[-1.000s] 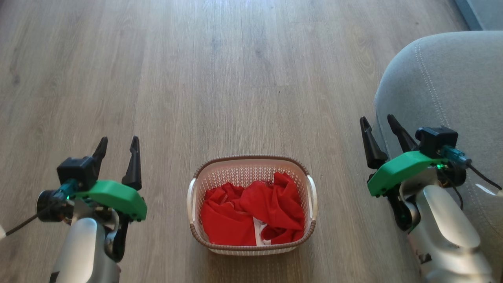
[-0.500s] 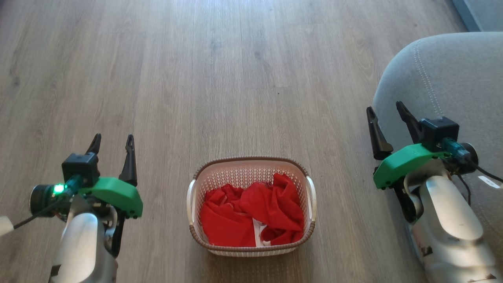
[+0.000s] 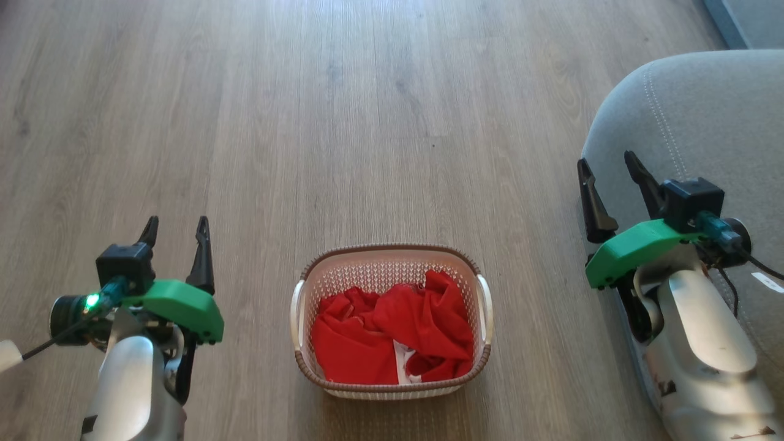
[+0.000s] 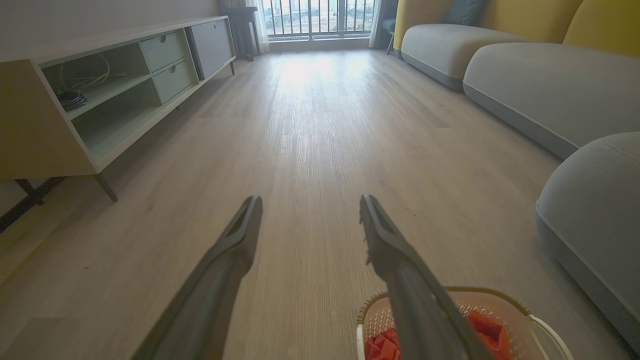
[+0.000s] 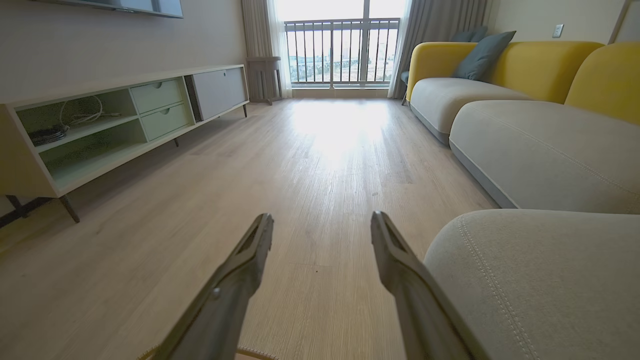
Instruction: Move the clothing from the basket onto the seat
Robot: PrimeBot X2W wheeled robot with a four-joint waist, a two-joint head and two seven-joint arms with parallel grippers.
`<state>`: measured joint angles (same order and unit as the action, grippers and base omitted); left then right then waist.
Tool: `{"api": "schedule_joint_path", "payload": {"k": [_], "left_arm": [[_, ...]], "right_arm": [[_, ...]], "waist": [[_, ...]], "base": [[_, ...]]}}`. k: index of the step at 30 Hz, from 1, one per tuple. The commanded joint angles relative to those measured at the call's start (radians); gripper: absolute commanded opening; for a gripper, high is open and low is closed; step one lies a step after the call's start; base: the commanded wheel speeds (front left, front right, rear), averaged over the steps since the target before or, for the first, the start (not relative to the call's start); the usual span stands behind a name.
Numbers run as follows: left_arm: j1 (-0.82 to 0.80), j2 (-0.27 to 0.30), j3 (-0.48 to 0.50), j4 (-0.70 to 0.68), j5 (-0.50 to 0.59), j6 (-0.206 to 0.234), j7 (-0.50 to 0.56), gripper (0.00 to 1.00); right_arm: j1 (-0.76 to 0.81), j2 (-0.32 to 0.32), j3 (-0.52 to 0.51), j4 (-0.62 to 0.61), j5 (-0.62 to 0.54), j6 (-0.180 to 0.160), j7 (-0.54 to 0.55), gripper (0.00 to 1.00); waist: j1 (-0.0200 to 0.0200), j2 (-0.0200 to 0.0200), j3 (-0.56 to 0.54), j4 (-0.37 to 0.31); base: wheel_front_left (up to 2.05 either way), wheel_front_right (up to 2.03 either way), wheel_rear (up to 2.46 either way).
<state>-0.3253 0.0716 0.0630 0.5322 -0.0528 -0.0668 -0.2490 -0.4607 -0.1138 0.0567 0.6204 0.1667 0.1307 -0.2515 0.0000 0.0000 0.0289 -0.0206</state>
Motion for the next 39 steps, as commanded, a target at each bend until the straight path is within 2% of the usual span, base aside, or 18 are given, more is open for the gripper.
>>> {"api": "schedule_joint_path", "payload": {"k": [1,8,16,29,39], "left_arm": [[-0.043,0.015,0.03,-0.028,-0.003,-0.001,-0.013,1.0],[-0.044,-0.001,-0.001,-0.019,-0.014,-0.031,-0.013,1.0],[-0.07,-0.017,-0.073,-0.007,-0.052,-0.054,-0.013,1.0],[-0.167,-0.021,-0.304,0.007,-0.174,-0.063,-0.013,1.0],[-0.303,-0.021,-0.453,0.078,-0.199,-0.064,-0.013,1.0]], "right_arm": [[-0.028,0.009,0.013,-0.043,-0.007,0.0,-0.01,1.0],[-0.047,0.018,0.002,-0.13,-0.014,0.0,-0.01,1.0],[-0.111,0.03,-0.01,-0.231,-0.023,0.0,-0.01,1.0],[-0.217,0.057,-0.021,-0.411,-0.039,0.0,-0.01,1.0],[-0.258,0.063,-0.01,-0.461,-0.039,0.0,-0.01,1.0]], "waist": [[0.0,0.0,0.002,-0.001],[0.0,0.0,0.088,-0.011],[0.0,0.0,0.253,-0.034],[0.0,0.0,0.544,-0.084],[0.0,0.0,0.711,-0.145]], "base": [[0.0,0.0,0.0],[0.0,0.0,0.0],[0.0,0.0,0.0],[0.0,0.0,0.0],[0.0,0.0,0.0]]}}
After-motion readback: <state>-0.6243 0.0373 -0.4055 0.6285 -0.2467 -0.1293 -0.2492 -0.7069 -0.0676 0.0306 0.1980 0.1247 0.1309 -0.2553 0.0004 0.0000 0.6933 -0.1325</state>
